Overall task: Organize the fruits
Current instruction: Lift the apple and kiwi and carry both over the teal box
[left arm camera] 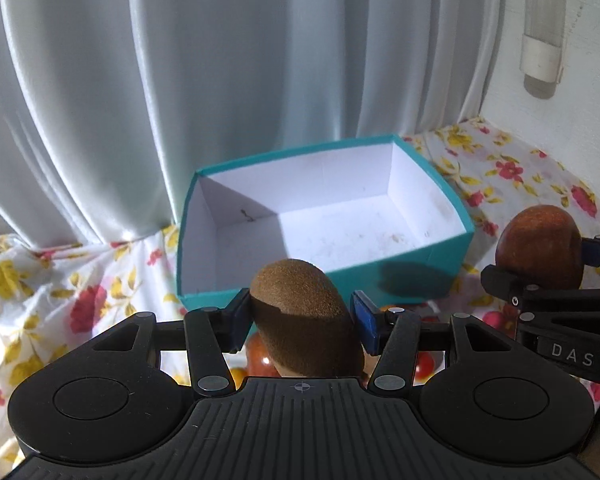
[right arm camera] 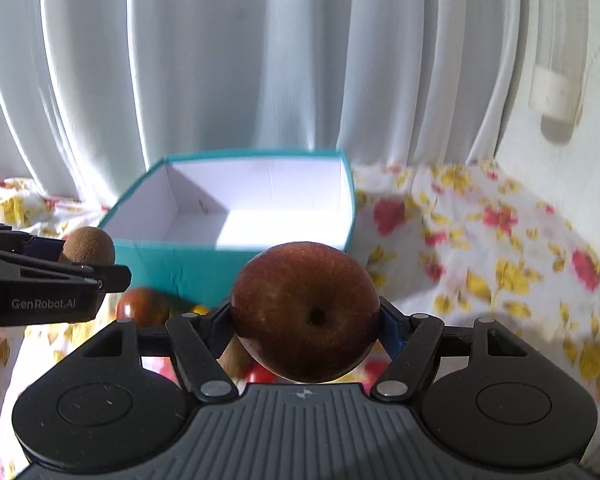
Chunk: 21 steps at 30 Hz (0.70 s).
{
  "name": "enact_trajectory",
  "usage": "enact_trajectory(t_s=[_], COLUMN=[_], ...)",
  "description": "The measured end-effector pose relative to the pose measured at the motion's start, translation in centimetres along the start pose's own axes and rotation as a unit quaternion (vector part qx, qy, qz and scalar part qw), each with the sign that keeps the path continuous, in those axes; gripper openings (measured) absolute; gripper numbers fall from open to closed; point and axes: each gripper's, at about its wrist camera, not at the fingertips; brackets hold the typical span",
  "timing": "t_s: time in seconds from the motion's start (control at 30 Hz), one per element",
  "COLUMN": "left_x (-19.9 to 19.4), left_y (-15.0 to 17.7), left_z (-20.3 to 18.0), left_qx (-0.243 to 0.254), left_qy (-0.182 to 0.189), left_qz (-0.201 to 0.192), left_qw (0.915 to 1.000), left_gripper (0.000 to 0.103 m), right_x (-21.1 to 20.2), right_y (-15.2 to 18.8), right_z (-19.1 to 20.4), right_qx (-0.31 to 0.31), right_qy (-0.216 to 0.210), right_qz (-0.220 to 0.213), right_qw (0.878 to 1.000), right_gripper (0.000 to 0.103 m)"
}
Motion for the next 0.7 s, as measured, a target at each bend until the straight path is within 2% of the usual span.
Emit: enact_trajectory(t_s=[0.17,0.3,0.4,0.5,0.7], left_x=[-0.2,0.7,1.7,2.5,3.5], left_y=[-3.7,-4.5,-4.0,-3.5,-3.4], left_z=[0.8,1.0,1.3,1.6,1.9], left_qx=[-0.020,-0.038,-0.051,-0.061,-0.071], left_qy=[-0.030,-0.049,-0.049,-0.037,-0.041], left_qz=[-0.021,-0.024,-0.013,0.002,0.006], left_qw=[0.9991,0.9978,0.9974,0.9974,0.9966], left_gripper=[0.057,0.056,0.056,0.056,0.056], right_x=[0.3,0.5,1.3,2.4,4.2], right_y=[-4.6,-7.3,-7.6,-6.9,-6.3], right_z=[0.1,0.8,0.9,0.8,0.5], right_qx=[-0.021,-0.020,-0.005,0.014,0.027], right_qy=[-0.002,-0.013,-0.014,-0.022,-0.022], right_qz=[-0.041,-0.075,-0.085,-0.073,-0.053], right_qw=[0.999,0.997,0.996,0.997,0.998], right_gripper=[0.071,0.071,0.071,0.071,0.071])
Point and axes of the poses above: each gripper's, at about its wrist camera, not at the fingertips, and x roughly the way its jaws point, z to its left, y to its underside, and after that the axes turned 9 degrees about -y, right-handed
